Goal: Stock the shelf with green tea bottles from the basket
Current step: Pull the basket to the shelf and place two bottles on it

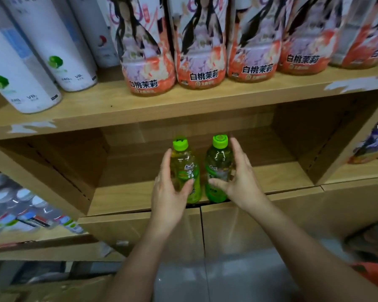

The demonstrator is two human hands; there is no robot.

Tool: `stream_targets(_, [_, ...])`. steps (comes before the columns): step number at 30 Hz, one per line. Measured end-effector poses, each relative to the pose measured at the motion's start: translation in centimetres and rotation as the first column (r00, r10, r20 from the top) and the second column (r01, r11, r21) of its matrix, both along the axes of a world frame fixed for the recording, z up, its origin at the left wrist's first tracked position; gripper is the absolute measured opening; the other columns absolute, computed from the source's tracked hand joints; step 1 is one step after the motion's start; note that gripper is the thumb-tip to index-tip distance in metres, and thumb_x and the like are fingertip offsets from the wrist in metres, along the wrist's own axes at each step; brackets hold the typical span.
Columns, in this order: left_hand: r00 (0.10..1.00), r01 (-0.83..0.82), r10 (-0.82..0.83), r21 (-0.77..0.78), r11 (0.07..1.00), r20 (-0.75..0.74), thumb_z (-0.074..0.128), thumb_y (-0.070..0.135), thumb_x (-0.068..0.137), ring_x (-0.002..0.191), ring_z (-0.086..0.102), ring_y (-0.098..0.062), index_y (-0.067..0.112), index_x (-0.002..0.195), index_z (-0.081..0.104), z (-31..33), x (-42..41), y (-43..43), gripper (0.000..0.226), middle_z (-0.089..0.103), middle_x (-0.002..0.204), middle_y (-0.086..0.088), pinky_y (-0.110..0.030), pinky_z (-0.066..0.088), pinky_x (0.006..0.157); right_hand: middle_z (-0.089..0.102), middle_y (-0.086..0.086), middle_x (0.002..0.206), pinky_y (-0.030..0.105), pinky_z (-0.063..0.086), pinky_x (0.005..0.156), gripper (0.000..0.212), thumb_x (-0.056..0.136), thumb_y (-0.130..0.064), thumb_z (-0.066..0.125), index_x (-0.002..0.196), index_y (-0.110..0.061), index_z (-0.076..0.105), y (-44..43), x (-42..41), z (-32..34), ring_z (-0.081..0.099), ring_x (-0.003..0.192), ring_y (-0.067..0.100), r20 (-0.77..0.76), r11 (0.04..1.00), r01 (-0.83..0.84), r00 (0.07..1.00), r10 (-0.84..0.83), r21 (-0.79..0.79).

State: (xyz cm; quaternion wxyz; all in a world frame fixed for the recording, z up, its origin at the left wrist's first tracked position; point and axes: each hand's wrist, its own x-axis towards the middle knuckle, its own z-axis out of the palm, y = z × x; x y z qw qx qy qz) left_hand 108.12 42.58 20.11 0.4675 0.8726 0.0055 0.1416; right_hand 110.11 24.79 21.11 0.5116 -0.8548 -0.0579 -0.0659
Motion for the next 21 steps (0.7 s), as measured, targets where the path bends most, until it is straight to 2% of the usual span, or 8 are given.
stream_targets(3, [0.998,-0.022,0.019,-0.052,0.998,-0.057,0.081,0.022,0.072,0.118,0.055,-0.014,0.032,0.148,0.017,-3.2,0.5,0.4,0.1,0.054,0.136,-0.001,-0.034,0.046,0.099,0.045,0.002,0.14,0.048,0.045,0.103,0.113,0.061,-0.022,0.089,0.143,-0.047,0.017,0.5,0.3,-3.4,0.048,0.127,0.017,0.052,0.997,0.072,0.996,-0.073,0.036])
stream_targets(7, [0.996,0.009,-0.009,0.001,1.0,-0.094,0.083,0.035,0.068,0.103,0.065,-0.019,0.029,0.133,0.036,-6.5,1.3,0.1,0.08,0.065,0.12,0.002,-0.041,0.054,0.089,0.057,-0.019,0.115,0.034,0.048,0.098,0.093,0.065,-0.015,0.087,0.141,-0.026,0.035,0.4,1.5,-5.2,0.06,0.104,0.007,0.067,0.986,0.082,0.993,-0.093,0.144])
stream_targets(9, [0.999,-0.007,0.008,0.023,1.0,-0.043,0.081,0.036,0.07,0.09,0.067,-0.021,0.031,0.114,0.045,-6.9,2.3,0.6,0.057,0.068,0.106,0.006,-0.038,0.055,0.08,0.064,-0.012,0.115,0.038,0.048,0.101,0.08,0.066,-0.008,0.085,0.135,-0.017,0.046,0.7,2.6,-5.5,0.063,0.105,0.009,0.073,0.976,0.0,0.997,-0.017,0.219])
stream_targets(11, [1.0,0.015,-0.015,0.002,1.0,0.012,0.08,0.033,0.072,0.088,0.067,-0.017,0.035,0.107,0.046,-7.3,3.4,1.7,0.049,0.068,0.103,0.009,-0.038,0.055,0.081,0.067,-0.001,0.116,0.042,0.049,0.101,0.067,0.069,0.0,0.081,0.128,-0.009,0.051,1.2,3.8,-5.9,0.065,0.106,0.014,0.086,0.963,-0.066,0.995,0.045,0.263])
stream_targets(15, [0.998,0.034,-0.032,-0.049,0.998,0.048,0.08,0.025,0.073,0.1,0.064,-0.018,0.028,0.103,0.048,-8.2,5.9,5.2,0.044,0.067,0.107,0.005,-0.041,0.051,0.092,0.064,0.006,0.117,0.023,0.054,0.087,0.053,0.076,0.007,0.072,0.122,-0.009,0.05,3.7,5.7,-6.9,0.065,0.097,0.008,0.11,0.916,-0.188,0.981,0.159,0.353])
stream_targets(17, [0.999,0.028,-0.025,-0.071,0.997,0.047,0.08,0.035,0.066,0.102,0.064,-0.021,0.028,0.097,0.049,-8.4,7.1,7.1,0.044,0.068,0.108,0.001,-0.044,0.051,0.093,0.063,0.003,0.113,0.014,0.054,0.079,0.051,0.079,0.008,0.068,0.117,-0.018,0.047,5.4,6.3,-7.3,0.063,0.092,0.002,0.145,0.894,-0.238,0.97,0.197,0.379])
stream_targets(19, [0.999,0.003,0.001,-0.081,0.997,0.043,0.078,0.045,0.061,0.105,0.064,-0.022,0.027,0.095,0.05,-8.8,7.7,8.9,0.047,0.068,0.11,-0.002,-0.045,0.051,0.093,0.063,0.001,0.114,0.015,0.053,0.082,0.057,0.081,0.003,0.068,0.127,-0.02,0.043,7.3,7.1,-8.1,0.063,0.097,0.002,0.159,0.882,-0.262,0.963,0.216,0.391])
stream_targets(21, [0.997,-0.043,0.045,-0.05,0.998,0.06,0.08,0.037,0.07,0.106,0.063,-0.021,0.025,0.099,0.05,-9.1,7.5,9.8,0.043,0.067,0.112,-0.002,-0.043,0.05,0.094,0.063,0.001,0.122,0.026,0.051,0.094,0.068,0.081,-0.008,0.073,0.139,-0.016,0.04,8.8,7.7,-8.6,0.062,0.109,0.009,0.194,0.918,-0.235,0.965,0.179,0.321])
